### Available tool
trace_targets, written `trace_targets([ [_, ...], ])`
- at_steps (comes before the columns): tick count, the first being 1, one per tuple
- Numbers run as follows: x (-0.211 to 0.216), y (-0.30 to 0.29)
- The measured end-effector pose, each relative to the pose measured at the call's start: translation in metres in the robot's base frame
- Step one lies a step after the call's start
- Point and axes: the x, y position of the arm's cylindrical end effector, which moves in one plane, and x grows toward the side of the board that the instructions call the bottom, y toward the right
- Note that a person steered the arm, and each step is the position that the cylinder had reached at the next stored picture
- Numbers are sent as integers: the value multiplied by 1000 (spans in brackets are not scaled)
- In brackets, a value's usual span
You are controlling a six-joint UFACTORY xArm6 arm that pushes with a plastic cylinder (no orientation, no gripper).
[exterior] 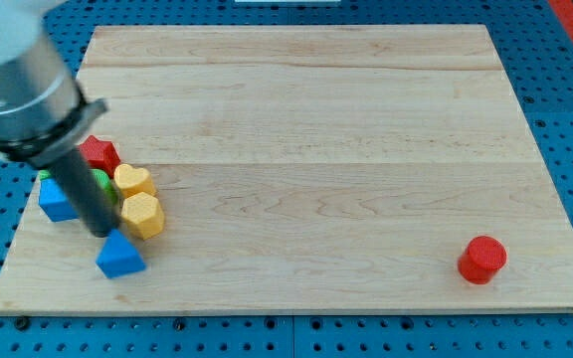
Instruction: Push the blue triangle and yellow hexagon a bit up
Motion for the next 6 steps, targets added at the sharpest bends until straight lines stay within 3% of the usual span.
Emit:
trace_targets([
  [1,9,-30],
  [2,50,-33],
  [3,86,-4],
  [6,-41,76],
])
